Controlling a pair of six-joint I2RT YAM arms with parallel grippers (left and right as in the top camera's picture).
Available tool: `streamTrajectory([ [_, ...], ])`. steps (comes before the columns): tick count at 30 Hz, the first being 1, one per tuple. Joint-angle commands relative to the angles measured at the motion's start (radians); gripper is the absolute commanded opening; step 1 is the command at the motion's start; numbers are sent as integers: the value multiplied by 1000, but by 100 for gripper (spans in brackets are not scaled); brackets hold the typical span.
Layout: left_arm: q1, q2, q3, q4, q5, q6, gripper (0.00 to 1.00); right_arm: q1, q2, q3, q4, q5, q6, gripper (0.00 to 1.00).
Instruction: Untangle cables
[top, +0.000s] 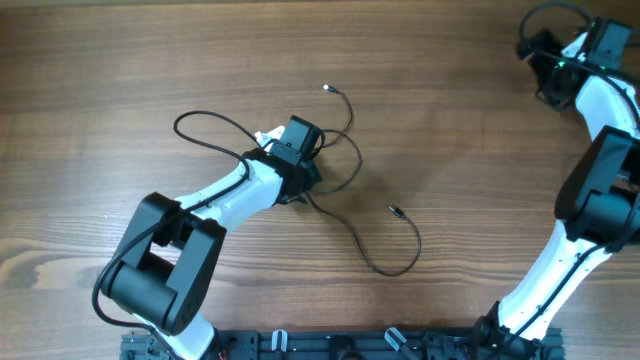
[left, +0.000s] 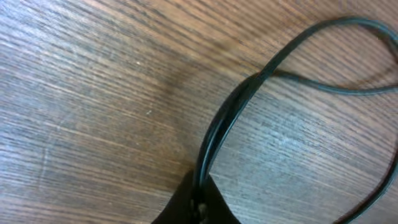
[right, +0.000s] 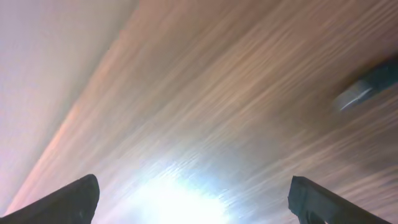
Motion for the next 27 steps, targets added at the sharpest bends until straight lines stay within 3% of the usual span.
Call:
streamTrajectory([
  [1, -3, 77, -69, -42, 174, 36, 4, 14, -55, 5, -126, -348, -41, 100],
  [4, -3, 61, -23, -43, 459, 317, 4, 38, -55, 5, -225, -526, -138, 96],
  [5, -3, 48, -1, -47, 493, 379, 4, 50, -55, 5, -257, -599, -195, 94],
  [9, -3, -37, 94, -116, 477, 595, 4, 85, -55, 5, -378, -696, -336, 91],
  [13, -3, -145, 171, -242, 355, 838, 5, 126, -55, 5, -518, -696, -464, 91],
  [17, -2, -227, 176, -200, 263, 1068, 4, 171, -55, 5, -602, -700, -619, 91],
  [19, -3, -250, 176, -172, 251, 1224, 4, 198, -55, 5, -658, -743, -805, 91],
  [23, 1, -291, 176, -127, 254, 1254, 4, 257, -55, 5, -846, -892, -1339, 92],
  [25, 1, -316, 176, -127, 315, 1254, 4, 292, -55, 5, -900, -907, -1479, 92],
  [27, 2, -335, 176, -128, 402, 1262, 4, 329, -55, 5, -906, -906, -1522, 92],
])
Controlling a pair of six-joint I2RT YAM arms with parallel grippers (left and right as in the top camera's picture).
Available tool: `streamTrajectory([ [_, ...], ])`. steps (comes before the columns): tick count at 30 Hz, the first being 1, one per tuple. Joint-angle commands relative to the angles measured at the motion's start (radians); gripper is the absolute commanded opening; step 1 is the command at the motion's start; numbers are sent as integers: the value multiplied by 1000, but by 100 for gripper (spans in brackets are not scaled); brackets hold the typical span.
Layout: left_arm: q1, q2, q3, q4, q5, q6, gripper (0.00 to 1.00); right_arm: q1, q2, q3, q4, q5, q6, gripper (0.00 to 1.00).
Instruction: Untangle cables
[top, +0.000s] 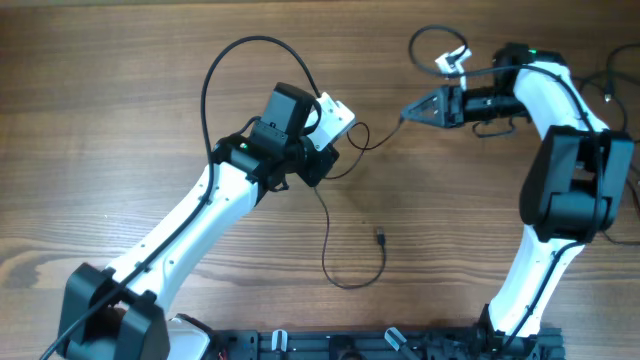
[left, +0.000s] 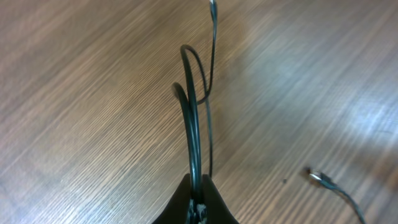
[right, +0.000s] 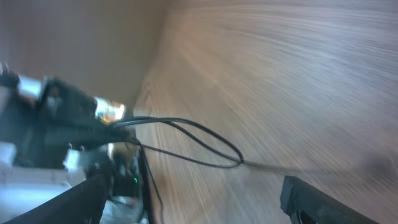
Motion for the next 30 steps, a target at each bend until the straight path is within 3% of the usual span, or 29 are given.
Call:
streamTrajectory([
  [1, 2, -69, 11, 5, 162, 66, 4, 68, -34, 3, -9, -73, -299, 91],
  [7, 29, -89, 11, -10, 392, 66, 4, 156, -34, 3, -13, -117, -390, 91],
  [13, 92, -89, 11, -15, 433, 60, 4, 161, -34, 3, -42, -224, -415, 90],
  [17, 129, -88, 11, -4, 440, 8, 4, 162, -34, 3, -145, -224, -554, 88],
  [21, 131, -88, 11, 42, 571, 7, 4, 163, -34, 3, -149, -220, -589, 87],
  [26, 131, -89, 11, 97, 665, -47, 4, 162, -34, 3, -101, -235, -549, 92],
  [30, 131, -89, 11, 193, 644, -198, 4, 180, -34, 3, -113, -237, -536, 92],
])
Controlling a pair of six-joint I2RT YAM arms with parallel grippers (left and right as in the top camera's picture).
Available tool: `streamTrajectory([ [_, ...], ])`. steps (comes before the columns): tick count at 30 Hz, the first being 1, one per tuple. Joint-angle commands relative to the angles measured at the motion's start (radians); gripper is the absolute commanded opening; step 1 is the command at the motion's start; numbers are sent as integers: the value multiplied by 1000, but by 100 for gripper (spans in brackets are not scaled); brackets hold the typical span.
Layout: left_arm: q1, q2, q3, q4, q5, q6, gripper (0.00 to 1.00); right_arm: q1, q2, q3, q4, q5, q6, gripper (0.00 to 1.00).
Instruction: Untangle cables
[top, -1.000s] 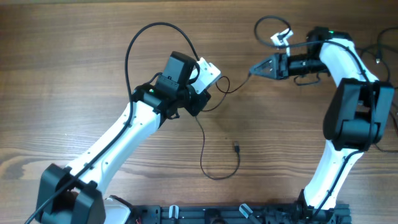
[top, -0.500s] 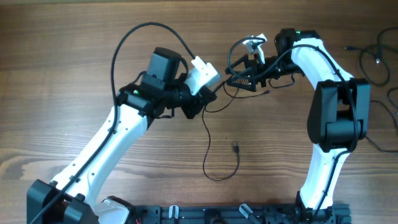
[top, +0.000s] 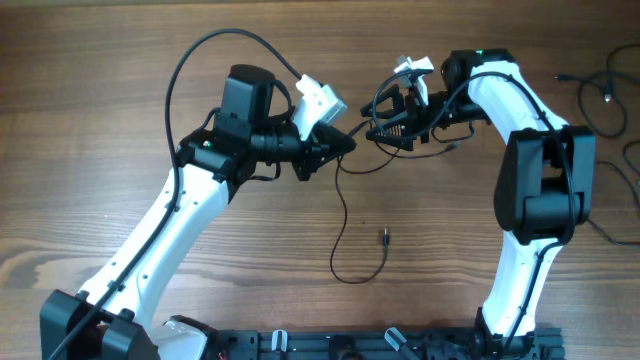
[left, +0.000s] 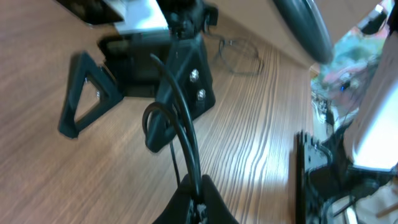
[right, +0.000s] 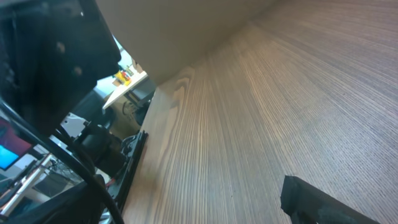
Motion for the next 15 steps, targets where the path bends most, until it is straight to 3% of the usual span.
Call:
streamTrajectory([
  [1, 3, -19, 11, 92, -6, -173, 4, 23, -34, 3, -12, -39, 5, 93],
  [8, 3, -19, 11, 159, -407, -503, 4, 39, -34, 3, -76, -39, 4, 96],
  [10, 3, -19, 11, 182, -488, -667, 4, 48, -34, 3, -90, -40, 5, 99],
  [15, 2, -18, 11, 260, -491, -877, 4, 92, -34, 3, -80, -39, 4, 99],
])
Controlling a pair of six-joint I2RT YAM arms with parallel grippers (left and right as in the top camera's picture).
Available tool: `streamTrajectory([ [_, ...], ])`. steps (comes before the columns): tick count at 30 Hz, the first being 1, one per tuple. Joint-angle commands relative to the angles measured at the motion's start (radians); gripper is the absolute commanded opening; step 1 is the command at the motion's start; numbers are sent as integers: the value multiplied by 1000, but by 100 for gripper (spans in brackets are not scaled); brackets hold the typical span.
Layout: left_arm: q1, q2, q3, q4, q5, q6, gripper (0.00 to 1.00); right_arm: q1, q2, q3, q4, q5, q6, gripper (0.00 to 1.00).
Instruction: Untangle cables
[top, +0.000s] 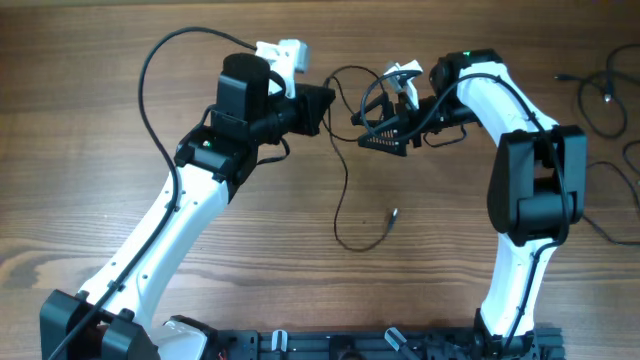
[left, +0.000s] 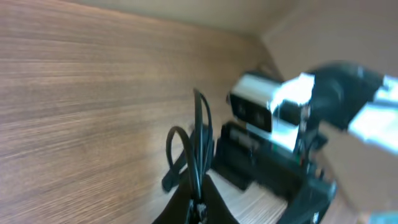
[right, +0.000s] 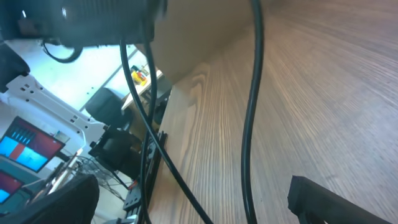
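A thin black cable (top: 345, 178) hangs from my left gripper (top: 322, 103), which is shut on it above the back middle of the table. The cable drops to the wood and curls round to a plug end (top: 393, 213). In the left wrist view the strands (left: 199, 140) rise out of the closed left gripper (left: 198, 208). My right gripper (top: 368, 125) faces it from the right, open. Its fingers (right: 323, 202) stand wide apart in the right wrist view, and two cable strands (right: 250, 124) cross the gap of the right gripper (right: 189, 186). No contact is visible.
More loose dark cables (top: 600, 95) lie at the table's right edge. The wooden table (top: 120, 230) runs out to the left and front. Both arms crowd the back middle, and the right gripper's body (left: 273, 152) looms close in the left wrist view.
My left gripper has moved further back with the cable still in it. The right gripper has shifted slightly left, and cable strands now run between its open fingers. The plug end has slid a little.
My left gripper was shut on the cable low at the table's middle while the right was far off at the back right. Then the left held the cable raised and the right was nearer. Later both faced each other at the back, and now the strands cross the right's gap.
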Motion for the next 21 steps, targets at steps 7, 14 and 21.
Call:
streamTrajectory([
  [7, -2, -17, 11, 45, -63, -330, 4, 102, -34, 3, 10, -33, 2, 94],
  [14, -41, -17, 11, 41, -170, -377, 4, 110, -34, 3, 14, -37, 30, 41],
  [21, -56, -17, 11, -65, -222, -376, 12, 110, -34, 3, 149, -35, 314, 4],
])
